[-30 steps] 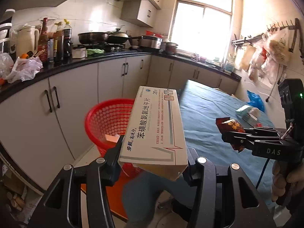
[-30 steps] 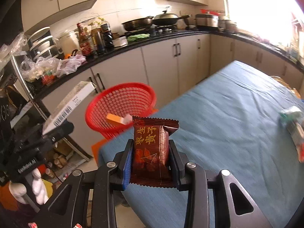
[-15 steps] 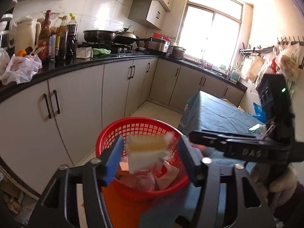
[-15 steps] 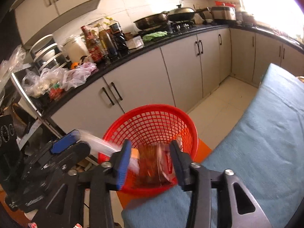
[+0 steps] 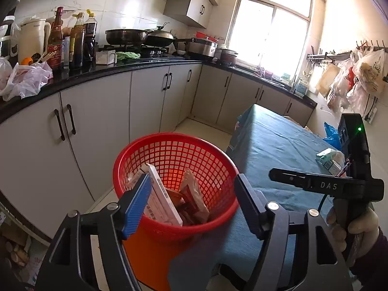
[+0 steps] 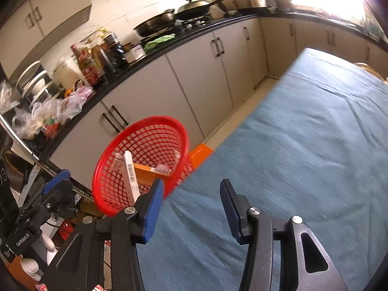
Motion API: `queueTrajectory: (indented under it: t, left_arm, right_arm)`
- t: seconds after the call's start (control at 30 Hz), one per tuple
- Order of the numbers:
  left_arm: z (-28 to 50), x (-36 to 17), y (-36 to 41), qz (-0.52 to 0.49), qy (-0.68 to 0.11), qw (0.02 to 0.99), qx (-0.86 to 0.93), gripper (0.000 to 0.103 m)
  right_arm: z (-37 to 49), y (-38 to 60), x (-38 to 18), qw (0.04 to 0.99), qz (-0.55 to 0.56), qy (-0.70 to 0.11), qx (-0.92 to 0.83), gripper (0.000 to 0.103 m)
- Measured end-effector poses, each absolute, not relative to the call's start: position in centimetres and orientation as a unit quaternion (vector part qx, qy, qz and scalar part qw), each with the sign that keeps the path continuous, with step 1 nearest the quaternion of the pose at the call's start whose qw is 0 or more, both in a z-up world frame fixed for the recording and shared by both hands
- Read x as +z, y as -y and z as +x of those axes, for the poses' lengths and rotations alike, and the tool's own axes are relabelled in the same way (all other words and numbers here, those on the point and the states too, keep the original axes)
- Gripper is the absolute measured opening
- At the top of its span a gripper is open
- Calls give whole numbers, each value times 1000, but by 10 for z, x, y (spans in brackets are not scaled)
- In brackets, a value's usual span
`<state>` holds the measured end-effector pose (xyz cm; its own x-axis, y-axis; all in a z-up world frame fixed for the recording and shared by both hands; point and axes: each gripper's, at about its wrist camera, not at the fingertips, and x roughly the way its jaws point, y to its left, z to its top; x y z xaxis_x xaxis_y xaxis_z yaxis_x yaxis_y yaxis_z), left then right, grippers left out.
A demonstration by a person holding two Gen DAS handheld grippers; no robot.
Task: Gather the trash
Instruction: 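Move both tools back over the table toward the remaining trash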
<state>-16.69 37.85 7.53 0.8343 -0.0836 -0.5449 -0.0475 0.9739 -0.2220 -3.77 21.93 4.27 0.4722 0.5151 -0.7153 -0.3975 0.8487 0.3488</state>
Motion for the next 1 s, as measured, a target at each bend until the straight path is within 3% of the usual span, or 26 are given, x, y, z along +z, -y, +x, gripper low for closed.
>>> queueTrajectory:
  t: [0.3, 1.0]
  left_arm:
    - [-186, 58, -357, -157, -329, 931, -20, 73]
    - [-180, 48, -255, -87, -370, 923, -57, 74]
  right_arm:
    - [-69, -159, 49, 869, 69, -432, 233, 58]
    - [-125, 29, 47, 889, 146, -415, 125, 66]
